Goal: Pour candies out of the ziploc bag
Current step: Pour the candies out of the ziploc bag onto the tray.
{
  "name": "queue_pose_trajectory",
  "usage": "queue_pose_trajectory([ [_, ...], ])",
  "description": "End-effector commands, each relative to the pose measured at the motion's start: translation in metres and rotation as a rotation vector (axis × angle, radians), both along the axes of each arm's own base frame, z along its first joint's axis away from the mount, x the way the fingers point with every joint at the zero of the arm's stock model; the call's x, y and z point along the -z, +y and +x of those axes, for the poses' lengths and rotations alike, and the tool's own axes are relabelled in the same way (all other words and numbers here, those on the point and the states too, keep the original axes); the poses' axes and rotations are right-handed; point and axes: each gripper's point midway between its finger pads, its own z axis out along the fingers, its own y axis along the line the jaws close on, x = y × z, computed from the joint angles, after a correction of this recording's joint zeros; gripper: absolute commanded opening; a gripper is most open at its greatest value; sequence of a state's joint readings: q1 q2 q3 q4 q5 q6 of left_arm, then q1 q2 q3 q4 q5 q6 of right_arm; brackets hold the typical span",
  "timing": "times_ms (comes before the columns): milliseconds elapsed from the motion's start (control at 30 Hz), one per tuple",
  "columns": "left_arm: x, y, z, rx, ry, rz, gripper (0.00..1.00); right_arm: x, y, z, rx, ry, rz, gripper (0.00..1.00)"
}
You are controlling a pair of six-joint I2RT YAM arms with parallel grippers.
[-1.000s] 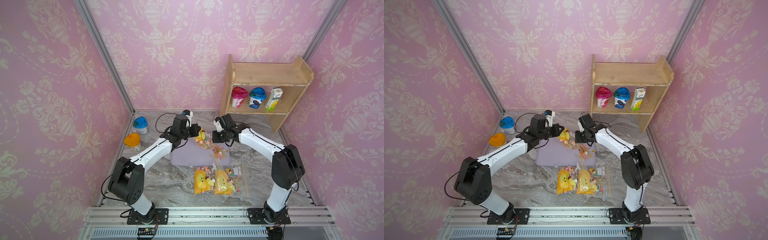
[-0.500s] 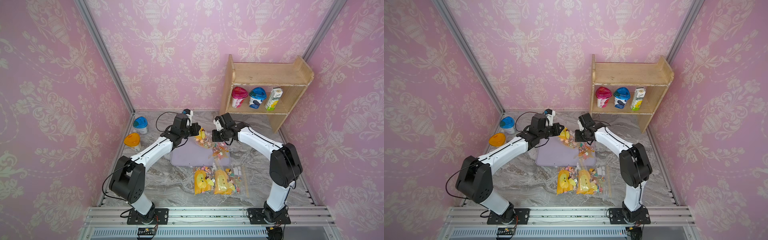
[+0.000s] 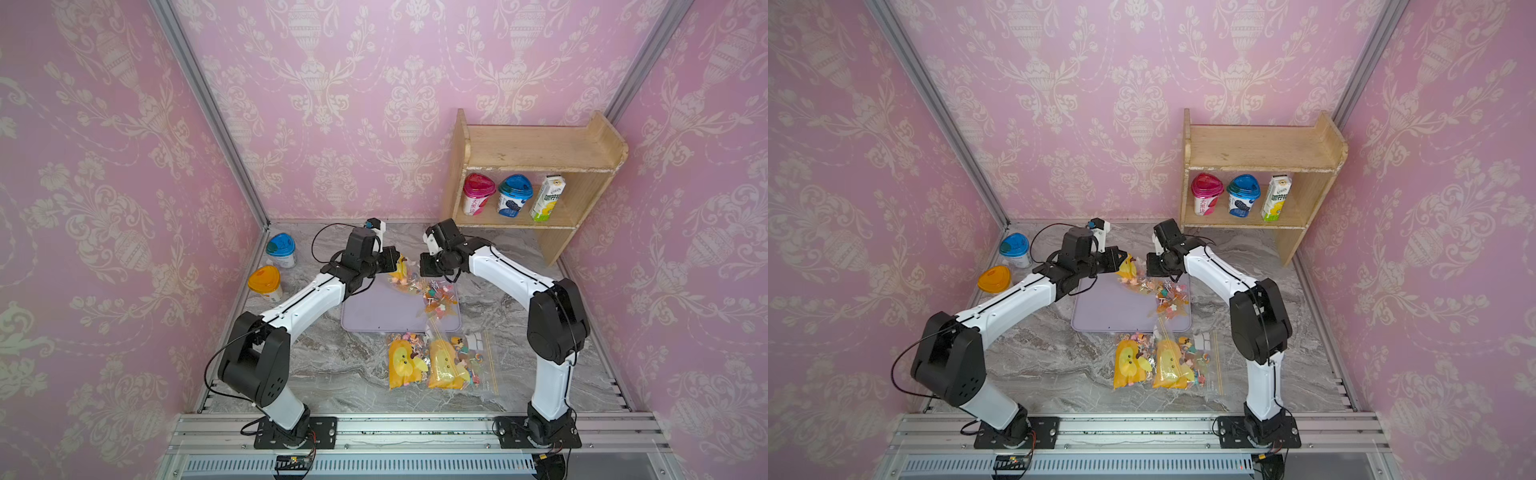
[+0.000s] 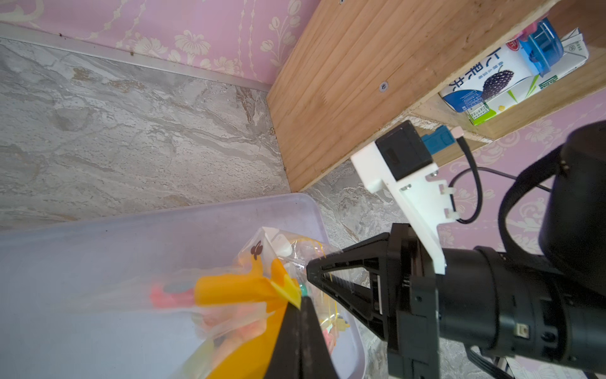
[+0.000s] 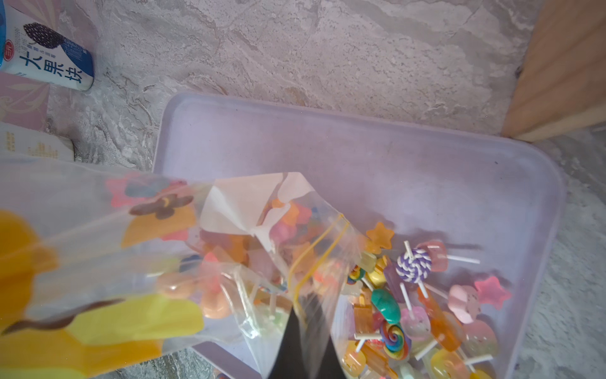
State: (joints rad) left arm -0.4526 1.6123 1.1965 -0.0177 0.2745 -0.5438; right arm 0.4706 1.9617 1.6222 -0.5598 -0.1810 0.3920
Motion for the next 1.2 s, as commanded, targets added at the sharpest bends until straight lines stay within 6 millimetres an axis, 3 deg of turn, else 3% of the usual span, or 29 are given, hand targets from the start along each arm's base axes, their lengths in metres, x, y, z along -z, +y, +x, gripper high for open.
queue_pose_trajectory([
  [0,-0.035,0.011,0.004,-0.022,-0.106,0.002,0.00,0.000,0.004,0.004,-0.006,0.016,0.023,0.00],
  [200,-0.041,0.023,0.006,-0.038,-0.115,0.011,0.00,-0.007,0.008,0.013,-0.034,0.030,-0.001,0.00],
  [400,-0.035,0.033,0.008,-0.057,-0.114,0.037,0.00,0.011,0.012,0.010,-0.026,0.064,0.019,0.00],
  [533,-0.047,0.040,0.015,-0.063,-0.128,0.041,0.00,0.000,0.015,0.015,-0.023,0.051,0.032,0.00],
  [800,-0.033,0.051,0.005,-0.077,-0.116,0.078,0.00,0.011,0.020,0.011,-0.028,0.077,0.051,0.00],
  [1000,-0.048,0.062,0.003,-0.095,-0.146,0.087,0.00,-0.001,0.034,0.013,-0.052,0.051,0.052,0.00],
  [1167,-0.043,0.065,0.001,-0.095,-0.137,0.105,0.00,0.003,0.045,0.015,-0.067,0.067,0.048,0.00],
])
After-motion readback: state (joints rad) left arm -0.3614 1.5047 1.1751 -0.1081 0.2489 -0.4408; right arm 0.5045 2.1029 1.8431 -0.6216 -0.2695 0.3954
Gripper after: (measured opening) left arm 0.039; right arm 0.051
